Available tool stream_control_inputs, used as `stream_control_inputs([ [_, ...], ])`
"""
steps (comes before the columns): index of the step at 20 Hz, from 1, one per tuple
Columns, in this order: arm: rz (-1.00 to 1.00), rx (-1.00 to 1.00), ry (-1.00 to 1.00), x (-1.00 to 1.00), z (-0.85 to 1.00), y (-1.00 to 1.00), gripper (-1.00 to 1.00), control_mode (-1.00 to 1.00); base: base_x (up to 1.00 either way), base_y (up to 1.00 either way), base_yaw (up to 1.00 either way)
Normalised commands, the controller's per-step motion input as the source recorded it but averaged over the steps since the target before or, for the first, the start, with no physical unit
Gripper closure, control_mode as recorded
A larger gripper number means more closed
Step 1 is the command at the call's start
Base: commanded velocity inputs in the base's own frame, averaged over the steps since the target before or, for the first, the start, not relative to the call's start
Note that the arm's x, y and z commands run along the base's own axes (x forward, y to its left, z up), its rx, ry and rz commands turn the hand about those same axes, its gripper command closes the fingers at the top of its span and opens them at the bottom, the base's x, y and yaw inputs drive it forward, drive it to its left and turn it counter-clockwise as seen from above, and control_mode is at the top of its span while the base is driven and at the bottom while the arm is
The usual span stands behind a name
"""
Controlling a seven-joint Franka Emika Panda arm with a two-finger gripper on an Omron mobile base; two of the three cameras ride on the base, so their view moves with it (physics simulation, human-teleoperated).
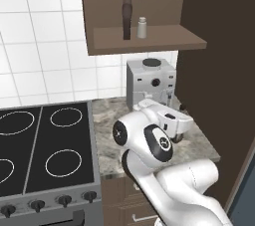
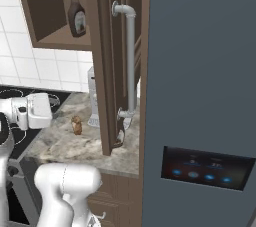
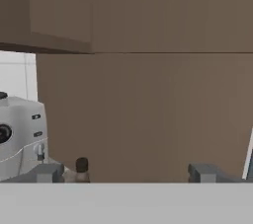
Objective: There are various items on the counter. Only move the condiments/shakers into the cabinet.
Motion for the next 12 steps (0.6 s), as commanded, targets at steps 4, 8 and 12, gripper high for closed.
stream_control_inputs([
  [4,-0.01,0.00,0.00,0.08,-0.52,-0.31,-1.00,-1.00,0.00,0.00,0.00],
  [8,0.00,0.03,0.00,0.00,-0.67,-0.26,-1.00,-1.00,0.00,0.00,0.00],
  [12,0.00,0.04,0.00,0.00,-0.67,-0.19,-1.00,-1.00,0.00,0.00,0.00],
])
